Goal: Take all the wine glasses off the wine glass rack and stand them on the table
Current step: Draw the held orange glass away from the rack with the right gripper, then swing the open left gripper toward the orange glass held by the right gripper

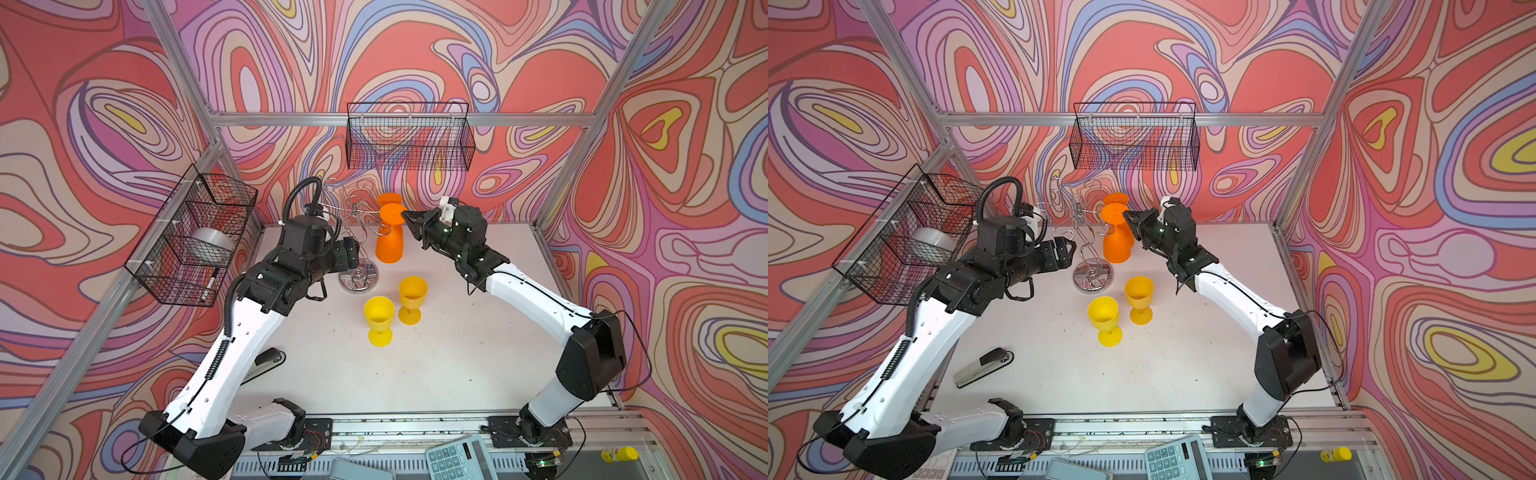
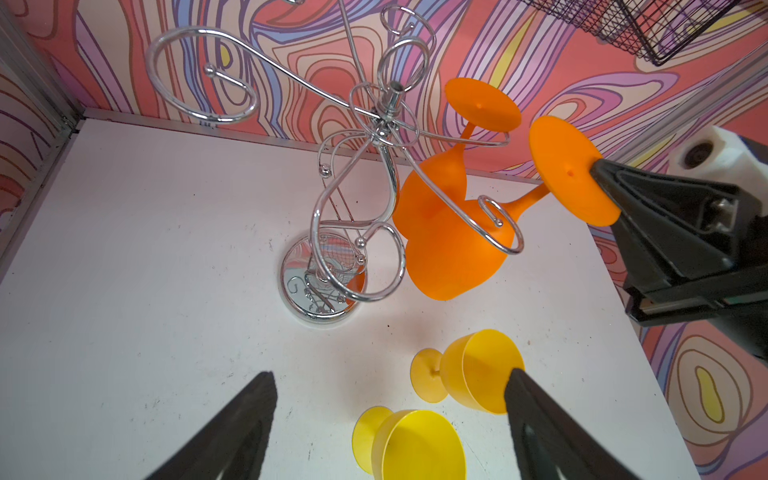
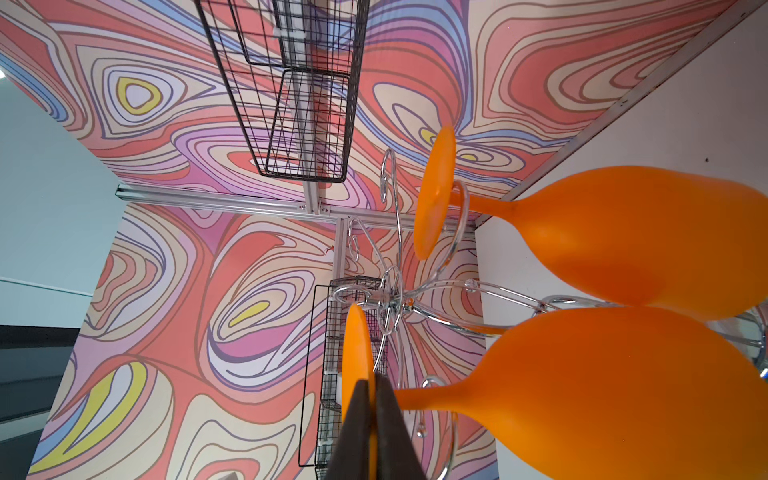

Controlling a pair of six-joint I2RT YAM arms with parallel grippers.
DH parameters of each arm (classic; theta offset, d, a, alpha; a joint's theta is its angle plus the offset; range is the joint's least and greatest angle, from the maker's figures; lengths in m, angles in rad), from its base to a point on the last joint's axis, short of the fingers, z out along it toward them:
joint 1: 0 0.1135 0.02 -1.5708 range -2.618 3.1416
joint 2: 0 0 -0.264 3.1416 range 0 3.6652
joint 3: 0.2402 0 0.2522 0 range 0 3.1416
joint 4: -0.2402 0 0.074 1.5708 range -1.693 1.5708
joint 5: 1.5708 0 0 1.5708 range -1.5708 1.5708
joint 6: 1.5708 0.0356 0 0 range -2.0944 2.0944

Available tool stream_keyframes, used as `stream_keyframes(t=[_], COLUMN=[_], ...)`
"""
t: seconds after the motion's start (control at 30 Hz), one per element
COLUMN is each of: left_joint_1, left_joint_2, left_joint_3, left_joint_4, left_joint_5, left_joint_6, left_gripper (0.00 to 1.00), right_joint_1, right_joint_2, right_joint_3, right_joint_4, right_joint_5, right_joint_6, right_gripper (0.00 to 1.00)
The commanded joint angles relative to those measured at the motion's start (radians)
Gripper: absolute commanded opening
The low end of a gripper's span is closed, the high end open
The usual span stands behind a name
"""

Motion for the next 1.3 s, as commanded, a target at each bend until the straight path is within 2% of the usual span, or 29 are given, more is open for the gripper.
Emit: stream_keyframes(t=[0.0, 0.63, 1.0, 1.17, 1.27], left_joint_1=[-0.007, -0.006, -0.034, -0.128, -0.178], left_joint_2=[-0.013, -0.013, -0.018, -0.039, -0.074], left_joint_3=[-0.004, 0.001, -0.018, -0.030, -0.086], left_joint_4=[0.008, -0.006, 0.031, 0.052, 0.092], left_joint_5=[0.007, 0.008, 0.092, 0.090, 0.099], left_joint_6=[-0.013, -0.014, -0.085, -0.143, -0.197], left_gripper=[0.87, 0.87, 0.87, 0.87, 0.87], right_joint_1=[-0.009, -0.051, -0.131, -0.191, -0.224], right_joint_2=[-0.049, -0.166, -0.255, -0.296, -0.331], right_joint_3=[-0.039, -0.040, -0.084, -0.121, -0.162], right_joint_4=[-0.018, -0.129, -0.108, -0.083, -0.064], right_joint_5=[0.027, 0.095, 0.025, -0.035, -0.062], right_joint_6=[-0.034, -0.169, -0.093, -0.028, 0.011], right_gripper=[0.00, 0.00, 0.00, 0.00, 0.00])
